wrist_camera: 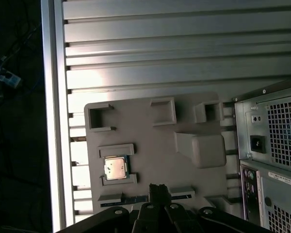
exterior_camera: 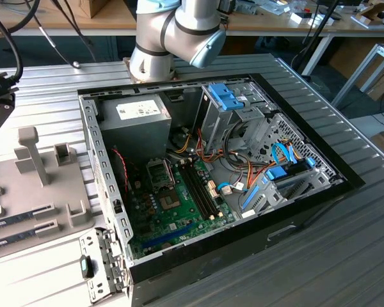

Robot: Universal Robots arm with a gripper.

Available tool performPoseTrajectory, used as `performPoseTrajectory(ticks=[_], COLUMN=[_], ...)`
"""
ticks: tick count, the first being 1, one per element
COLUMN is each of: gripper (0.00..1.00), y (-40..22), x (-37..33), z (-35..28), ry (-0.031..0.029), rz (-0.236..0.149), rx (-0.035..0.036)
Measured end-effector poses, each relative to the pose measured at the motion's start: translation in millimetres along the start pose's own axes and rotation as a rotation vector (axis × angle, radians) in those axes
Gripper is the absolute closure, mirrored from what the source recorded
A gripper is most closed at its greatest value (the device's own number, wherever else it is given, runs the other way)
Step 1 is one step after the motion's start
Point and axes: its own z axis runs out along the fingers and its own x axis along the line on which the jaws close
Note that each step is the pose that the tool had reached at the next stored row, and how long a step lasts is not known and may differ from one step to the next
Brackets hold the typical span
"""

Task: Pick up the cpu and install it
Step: 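Reach for the cpu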

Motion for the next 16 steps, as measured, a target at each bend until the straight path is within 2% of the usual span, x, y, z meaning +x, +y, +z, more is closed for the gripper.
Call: performPoseTrajectory(ticks=[16], gripper=[0.89], y=[-0.7], x=[6.0], z=[5.2], ry=[0.0000], rz=[0.000], rx=[0.0000])
